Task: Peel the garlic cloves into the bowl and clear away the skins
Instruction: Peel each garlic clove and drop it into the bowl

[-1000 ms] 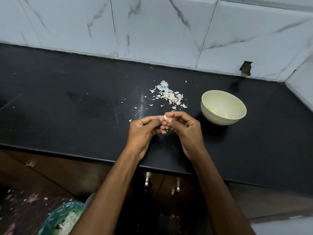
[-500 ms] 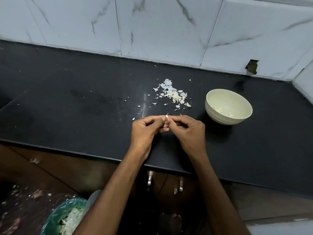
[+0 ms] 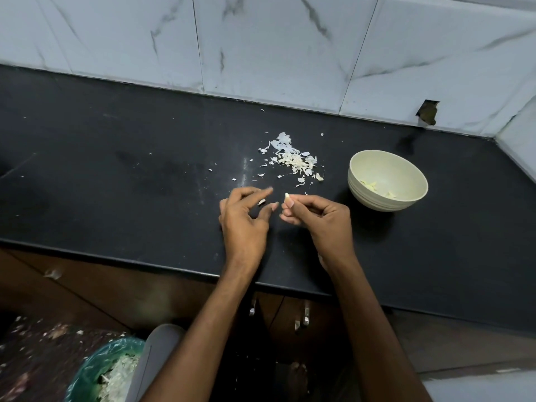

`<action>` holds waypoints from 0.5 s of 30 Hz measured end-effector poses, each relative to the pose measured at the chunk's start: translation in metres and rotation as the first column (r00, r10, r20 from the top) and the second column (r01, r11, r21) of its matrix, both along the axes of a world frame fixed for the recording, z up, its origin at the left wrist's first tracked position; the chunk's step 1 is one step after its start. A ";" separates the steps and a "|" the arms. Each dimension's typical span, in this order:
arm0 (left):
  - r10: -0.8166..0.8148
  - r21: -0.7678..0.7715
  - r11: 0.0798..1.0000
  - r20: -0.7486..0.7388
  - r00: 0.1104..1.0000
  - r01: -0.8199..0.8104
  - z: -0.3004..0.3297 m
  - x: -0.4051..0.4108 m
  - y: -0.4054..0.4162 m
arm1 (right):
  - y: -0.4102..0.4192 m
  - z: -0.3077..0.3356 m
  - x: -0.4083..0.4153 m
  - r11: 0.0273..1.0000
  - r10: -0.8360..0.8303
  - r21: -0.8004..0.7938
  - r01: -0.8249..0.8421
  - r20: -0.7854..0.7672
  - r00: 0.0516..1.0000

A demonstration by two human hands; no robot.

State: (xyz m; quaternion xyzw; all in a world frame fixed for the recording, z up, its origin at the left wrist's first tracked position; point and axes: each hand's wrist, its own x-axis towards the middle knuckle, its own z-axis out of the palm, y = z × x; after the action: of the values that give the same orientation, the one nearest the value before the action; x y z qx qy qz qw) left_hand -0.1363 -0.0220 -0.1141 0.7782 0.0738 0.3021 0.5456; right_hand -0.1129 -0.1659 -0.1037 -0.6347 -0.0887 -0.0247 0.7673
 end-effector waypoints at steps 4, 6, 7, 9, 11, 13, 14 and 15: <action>-0.173 -0.273 0.949 -0.035 0.984 0.157 0.005 -0.001 0.001 | -0.001 0.000 -0.001 1.000 0.020 -0.016 -0.020 -0.004 1.000; -0.220 -0.273 0.942 -0.059 0.974 0.197 0.008 -0.003 0.001 | -0.001 -0.001 -0.001 1.000 0.016 -0.018 -0.017 -0.012 1.000; -0.235 -0.258 0.943 -0.065 0.970 0.211 0.008 -0.004 0.002 | 0.000 -0.001 -0.001 1.000 0.014 -0.024 -0.014 -0.014 1.000; -0.245 -0.227 0.947 -0.054 0.968 0.227 0.008 -0.004 0.003 | 0.001 -0.002 -0.001 0.998 0.011 -0.054 -0.011 -0.002 1.000; -0.225 -0.175 0.960 -0.019 0.974 0.218 0.007 -0.004 0.002 | 0.001 -0.003 -0.001 0.996 0.013 -0.087 -0.011 0.024 1.000; -0.205 -0.117 0.971 0.025 0.978 0.207 0.007 -0.005 0.001 | 0.001 -0.004 -0.001 0.994 0.010 -0.114 -0.005 0.045 0.999; -0.196 -0.091 0.976 0.046 0.980 0.199 0.007 -0.006 -0.001 | 0.000 -0.005 -0.001 0.991 0.007 -0.131 0.000 0.055 0.998; -0.183 -0.064 0.980 0.067 0.981 0.187 0.007 -0.007 -0.001 | 0.000 -0.005 -0.001 0.988 0.006 -0.152 0.004 0.070 0.998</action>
State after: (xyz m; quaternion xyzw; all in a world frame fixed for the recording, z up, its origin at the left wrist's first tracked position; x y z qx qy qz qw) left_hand -0.1429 -0.0230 -0.1070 0.7527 -0.0050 0.2707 0.6001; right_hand -0.1143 -0.1656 -0.1091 -0.6899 -0.1175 -0.0397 0.7132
